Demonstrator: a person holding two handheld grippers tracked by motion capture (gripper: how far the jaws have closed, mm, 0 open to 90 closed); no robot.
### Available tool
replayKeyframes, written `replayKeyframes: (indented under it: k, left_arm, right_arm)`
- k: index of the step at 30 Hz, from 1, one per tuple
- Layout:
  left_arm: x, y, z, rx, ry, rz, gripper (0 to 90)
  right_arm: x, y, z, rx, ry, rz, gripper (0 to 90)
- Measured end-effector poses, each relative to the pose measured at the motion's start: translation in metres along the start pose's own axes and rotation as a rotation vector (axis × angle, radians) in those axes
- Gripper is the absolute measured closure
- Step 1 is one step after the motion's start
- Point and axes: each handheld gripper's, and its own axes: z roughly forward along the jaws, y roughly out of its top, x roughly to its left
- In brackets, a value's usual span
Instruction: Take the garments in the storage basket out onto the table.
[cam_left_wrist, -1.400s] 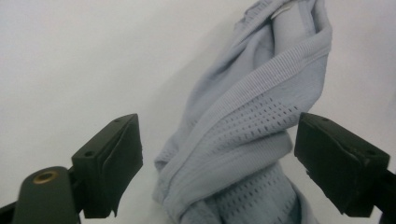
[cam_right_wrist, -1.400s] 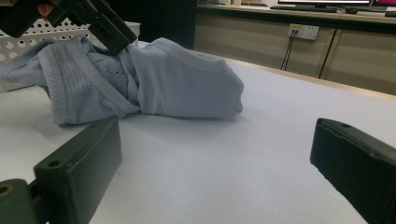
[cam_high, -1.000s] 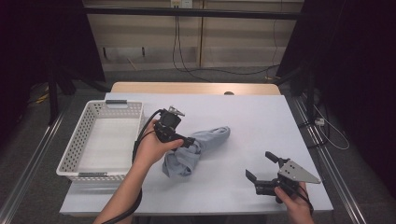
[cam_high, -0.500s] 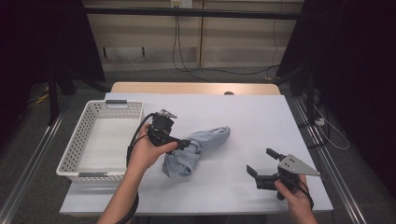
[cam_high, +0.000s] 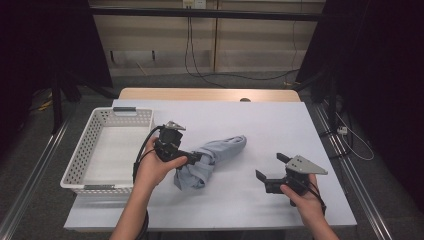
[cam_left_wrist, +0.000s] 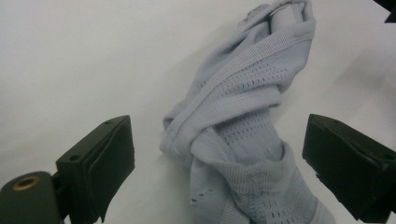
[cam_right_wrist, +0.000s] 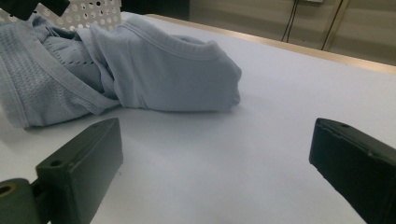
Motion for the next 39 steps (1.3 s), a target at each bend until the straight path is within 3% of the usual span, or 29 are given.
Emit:
replayKeyframes:
  k: [5,8,12,22,24,25,30,33,36,38,39]
  left_arm:
    - [0.001,0.000,0.000,-0.008,0.001,-0.013,8.4]
    - [0.003,-0.002,-0.001,-0.011,0.010,-0.020,8.5]
    - [0.006,-0.004,-0.004,-0.014,0.014,-0.029,8.4]
    - [0.008,-0.008,-0.005,-0.014,0.025,-0.039,8.4]
    - [0.009,-0.009,-0.005,-0.017,0.024,-0.037,8.4]
    - [0.010,-0.009,-0.005,-0.016,0.020,-0.039,8.4]
    - [0.011,-0.011,-0.006,-0.012,0.021,-0.044,8.4]
    - [0.010,-0.013,-0.007,-0.015,0.018,-0.044,8.4]
    - [0.011,-0.016,-0.007,-0.010,0.025,-0.049,8.4]
    - [0.012,-0.017,-0.006,-0.002,0.025,-0.051,8.4]
    - [0.012,-0.017,-0.006,-0.002,0.025,-0.051,8.4]
  right_arm:
    - [0.001,0.006,0.010,0.023,0.017,0.009,7.4]
    - [0.002,0.013,0.018,0.016,0.034,0.003,17.7]
    - [0.004,0.021,0.028,0.007,0.059,0.022,24.8]
    - [0.009,0.038,0.053,0.005,0.084,0.041,31.7]
    - [0.012,0.040,0.059,0.009,0.080,0.020,33.0]
    - [0.016,0.043,0.062,0.014,0.085,-0.020,33.1]
    - [0.022,0.047,0.069,0.002,0.087,-0.037,34.1]
    - [0.028,0.050,0.075,-0.011,0.126,-0.060,38.5]
    - [0.033,0.051,0.078,0.000,0.125,-0.106,41.5]
    - [0.039,0.051,0.081,0.034,0.125,-0.159,49.5]
    - [0.039,0.051,0.081,0.034,0.125,-0.159,49.5]
